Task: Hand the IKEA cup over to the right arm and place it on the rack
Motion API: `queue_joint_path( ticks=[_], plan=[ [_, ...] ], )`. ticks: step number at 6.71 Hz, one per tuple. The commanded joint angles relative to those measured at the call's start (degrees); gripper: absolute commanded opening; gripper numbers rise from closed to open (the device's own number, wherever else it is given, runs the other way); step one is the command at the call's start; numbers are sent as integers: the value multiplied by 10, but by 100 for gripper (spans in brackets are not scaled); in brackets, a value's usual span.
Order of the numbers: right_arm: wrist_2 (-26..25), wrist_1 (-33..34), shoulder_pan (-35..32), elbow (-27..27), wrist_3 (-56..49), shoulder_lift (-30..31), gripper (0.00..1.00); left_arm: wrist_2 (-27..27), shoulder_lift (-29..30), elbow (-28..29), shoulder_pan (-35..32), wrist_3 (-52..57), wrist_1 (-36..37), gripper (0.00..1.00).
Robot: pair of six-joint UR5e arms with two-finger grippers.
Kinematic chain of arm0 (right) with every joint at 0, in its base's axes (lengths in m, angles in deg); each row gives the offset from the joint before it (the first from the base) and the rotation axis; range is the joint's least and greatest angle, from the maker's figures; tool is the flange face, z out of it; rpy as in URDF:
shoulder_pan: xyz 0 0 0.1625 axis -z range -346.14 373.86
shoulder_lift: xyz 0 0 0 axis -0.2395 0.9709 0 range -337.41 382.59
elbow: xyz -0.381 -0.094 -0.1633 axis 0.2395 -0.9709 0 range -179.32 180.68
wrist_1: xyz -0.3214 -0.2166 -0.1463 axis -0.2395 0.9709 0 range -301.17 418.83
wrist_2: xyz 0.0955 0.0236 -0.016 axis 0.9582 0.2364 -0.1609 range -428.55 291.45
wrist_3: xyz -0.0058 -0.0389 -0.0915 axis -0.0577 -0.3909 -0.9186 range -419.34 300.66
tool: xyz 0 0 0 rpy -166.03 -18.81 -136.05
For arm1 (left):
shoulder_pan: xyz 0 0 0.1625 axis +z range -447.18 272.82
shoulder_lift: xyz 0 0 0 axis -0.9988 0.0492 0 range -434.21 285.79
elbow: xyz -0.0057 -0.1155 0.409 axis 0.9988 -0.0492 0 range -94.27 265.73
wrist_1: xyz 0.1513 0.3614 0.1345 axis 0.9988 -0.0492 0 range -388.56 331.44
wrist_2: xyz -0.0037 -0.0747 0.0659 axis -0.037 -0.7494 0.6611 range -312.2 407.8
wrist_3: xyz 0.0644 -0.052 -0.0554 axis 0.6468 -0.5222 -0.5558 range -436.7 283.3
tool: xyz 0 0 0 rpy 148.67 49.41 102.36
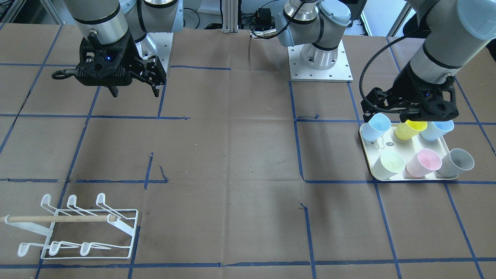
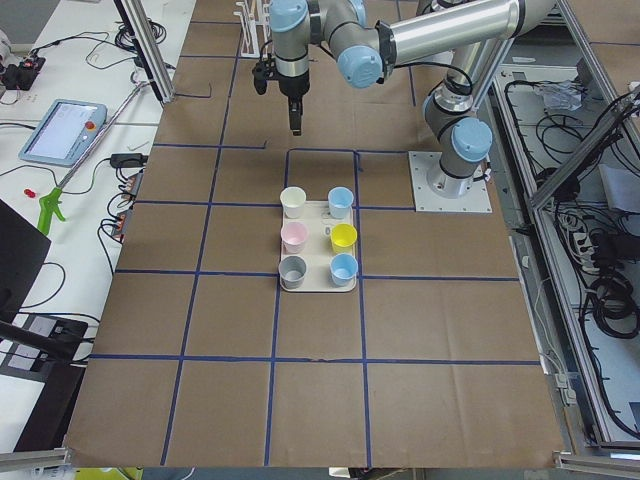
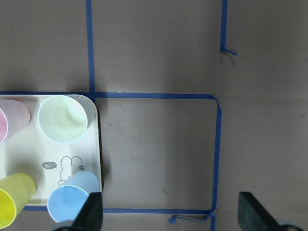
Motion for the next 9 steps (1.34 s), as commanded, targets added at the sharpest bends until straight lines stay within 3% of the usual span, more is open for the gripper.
queue_joint_path(
  ticks=[1, 4, 6, 8, 9],
  plan=[
    [0, 1, 0, 0, 1, 0, 100, 0, 9, -32, 41, 59, 55, 99],
    [1, 12, 0, -1, 0, -6, 100, -2, 50, -142, 43, 59, 236, 99],
    [1, 16, 0, 1, 1, -7, 100, -7, 73, -187, 43, 57, 305, 99],
    [15, 96, 0, 2, 1, -30, 100, -6, 142, -189, 41, 58, 367, 99],
    [32, 147, 0, 2, 1, -42, 100, -4, 140, -190, 41, 57, 367, 99]
  ],
)
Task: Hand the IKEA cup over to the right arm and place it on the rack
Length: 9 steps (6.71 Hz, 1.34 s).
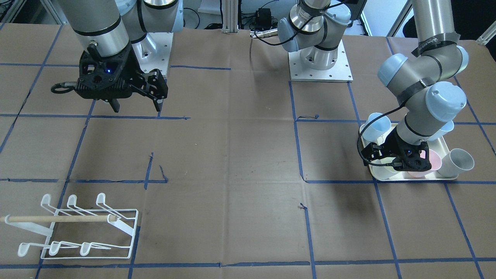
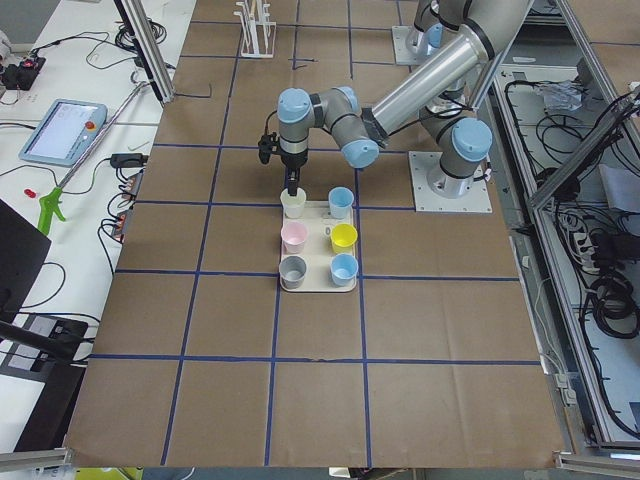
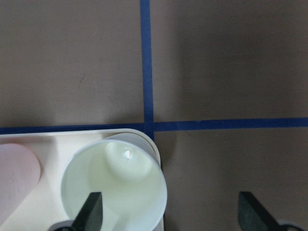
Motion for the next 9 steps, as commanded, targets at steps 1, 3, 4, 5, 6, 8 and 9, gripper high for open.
queue_joint_path(
  ticks=[1, 3, 4, 5, 6, 8, 9],
  plan=[
    [49, 109, 0, 2, 4, -23, 100, 6, 12, -1, 0, 0, 7, 99],
    [101, 199, 0, 5, 7, -42, 100, 7, 2, 2, 0, 0, 2, 98],
    [146, 257, 0, 21, 8, -43, 100, 7, -9, 1, 0, 0, -5, 94],
    [157, 334, 1, 59, 18, -42, 100, 7, -12, 5, 0, 1, -14, 76],
    [158, 418, 1, 108, 98, -32, 100, 7, -10, 5, 2, 6, -14, 55],
    [184, 529, 1, 164, 213, -24, 100, 7, -8, 5, 3, 6, -15, 11],
    [210, 579, 2, 184, 267, -22, 100, 6, -8, 6, 3, 6, -15, 0]
  ],
)
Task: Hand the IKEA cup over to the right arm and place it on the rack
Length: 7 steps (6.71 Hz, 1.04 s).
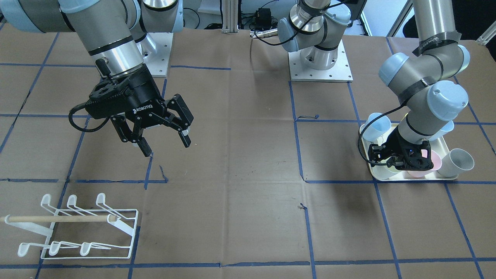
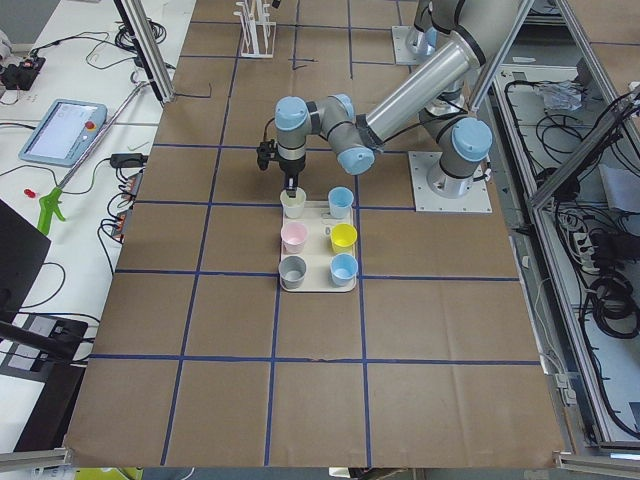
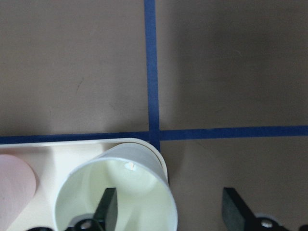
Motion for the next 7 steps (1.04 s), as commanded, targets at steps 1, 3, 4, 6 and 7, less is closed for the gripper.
queue_joint_path(
  ticks=[1, 3, 4, 6, 7],
  plan=[
    [48, 115, 1, 44, 145, 11, 100, -1, -5, 5, 0, 0, -8, 0],
    [51, 221, 0, 102, 284, 23, 100, 2, -47, 57, -1, -2, -124, 0],
    [51, 304, 0, 137, 318, 24, 100, 3, -62, 119, -2, -4, -217, 0],
    [51, 381, 1, 155, 329, 16, 100, -3, -47, 232, -11, -6, -317, 0],
    [50, 388, 1, 155, 338, 15, 100, -17, -49, 260, -23, 1, -340, 0]
  ],
)
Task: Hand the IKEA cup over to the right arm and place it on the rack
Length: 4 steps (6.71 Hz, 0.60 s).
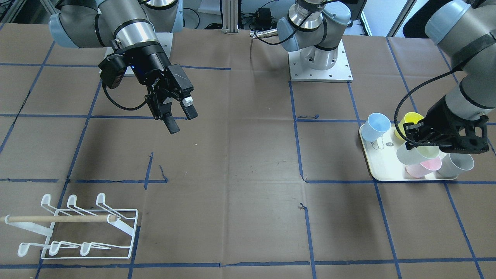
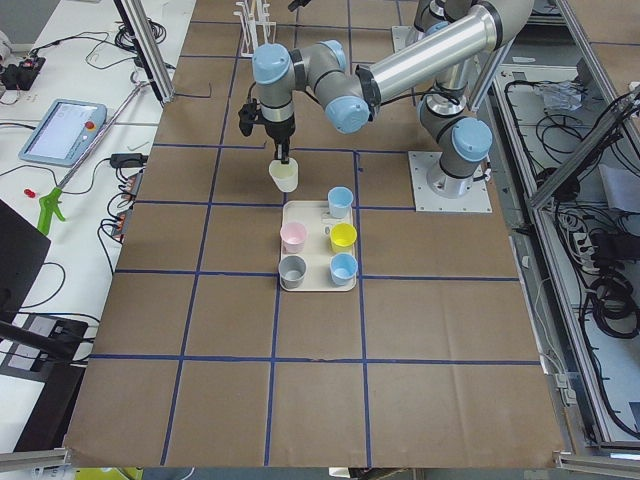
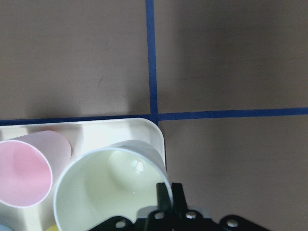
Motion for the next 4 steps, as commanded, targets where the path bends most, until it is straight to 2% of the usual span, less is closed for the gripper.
queue_joint_path(
  ticks=[1, 2, 4],
  plan=[
    [0, 38, 0, 4, 83, -2, 100, -74, -10, 51, -34, 7, -38, 0],
    [0, 54, 0, 4, 138, -2, 100, -149, -19, 52, -52, 7, -28, 0],
    [-1, 67, 3, 4, 154, -3, 100, -332, -20, 37, -56, 6, 6, 0]
  ],
)
